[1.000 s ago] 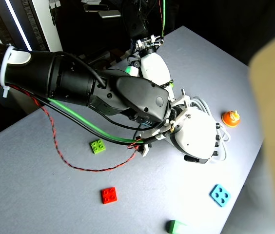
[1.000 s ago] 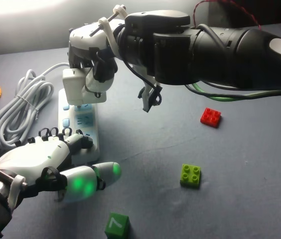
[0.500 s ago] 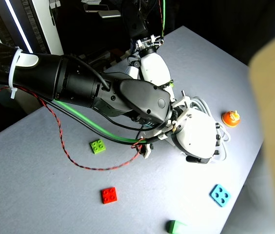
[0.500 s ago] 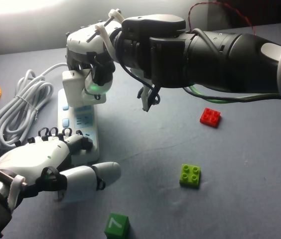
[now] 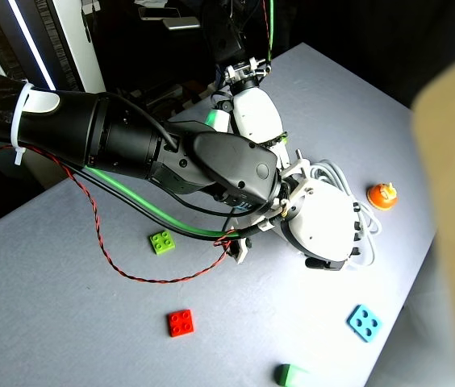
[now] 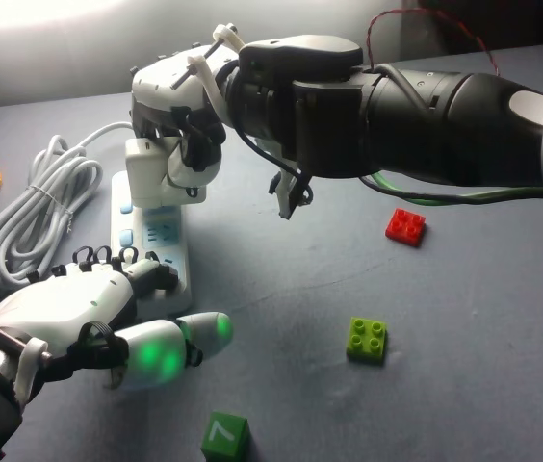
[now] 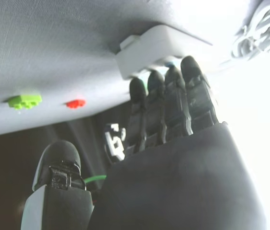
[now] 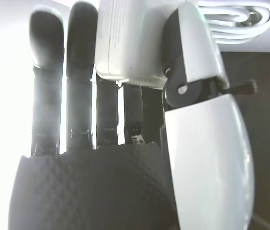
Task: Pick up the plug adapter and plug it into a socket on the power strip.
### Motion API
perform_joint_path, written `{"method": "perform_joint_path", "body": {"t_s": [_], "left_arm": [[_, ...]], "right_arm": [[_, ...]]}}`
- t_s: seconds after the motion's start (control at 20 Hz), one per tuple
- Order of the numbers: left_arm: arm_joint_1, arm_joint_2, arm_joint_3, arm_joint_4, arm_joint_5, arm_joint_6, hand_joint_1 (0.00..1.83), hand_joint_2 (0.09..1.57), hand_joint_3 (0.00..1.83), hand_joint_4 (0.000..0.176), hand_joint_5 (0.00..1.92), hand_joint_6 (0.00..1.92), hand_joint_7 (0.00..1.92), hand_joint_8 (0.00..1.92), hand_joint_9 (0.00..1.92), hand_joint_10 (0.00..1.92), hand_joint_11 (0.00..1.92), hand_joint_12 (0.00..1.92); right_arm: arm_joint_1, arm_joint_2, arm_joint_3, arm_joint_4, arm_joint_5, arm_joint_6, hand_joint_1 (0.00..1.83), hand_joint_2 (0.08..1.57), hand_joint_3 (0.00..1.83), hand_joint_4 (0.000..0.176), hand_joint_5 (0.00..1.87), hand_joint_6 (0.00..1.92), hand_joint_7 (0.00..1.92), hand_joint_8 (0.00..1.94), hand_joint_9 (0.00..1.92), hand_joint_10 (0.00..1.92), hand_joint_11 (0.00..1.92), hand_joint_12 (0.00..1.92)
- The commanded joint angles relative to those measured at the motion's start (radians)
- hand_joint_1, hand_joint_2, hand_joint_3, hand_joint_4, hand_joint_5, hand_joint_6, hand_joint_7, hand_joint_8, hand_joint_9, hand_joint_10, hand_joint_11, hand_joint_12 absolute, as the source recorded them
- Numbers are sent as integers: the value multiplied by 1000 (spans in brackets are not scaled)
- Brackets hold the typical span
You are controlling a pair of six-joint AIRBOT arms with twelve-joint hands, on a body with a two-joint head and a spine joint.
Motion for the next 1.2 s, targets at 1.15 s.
{"method": "perform_joint_path", "body": {"t_s": [1.15], "left_arm": [[4, 10, 1, 40, -62, -5, 0, 1171, 0, 0, 116, 0, 138, 1, 128, 2, 0, 300]], "right_arm": [[-16, 14, -13, -2, -49, -28, 1233, 1156, 1, 0, 839, 1054, 976, 1198, 915, 1118, 753, 1472]]}}
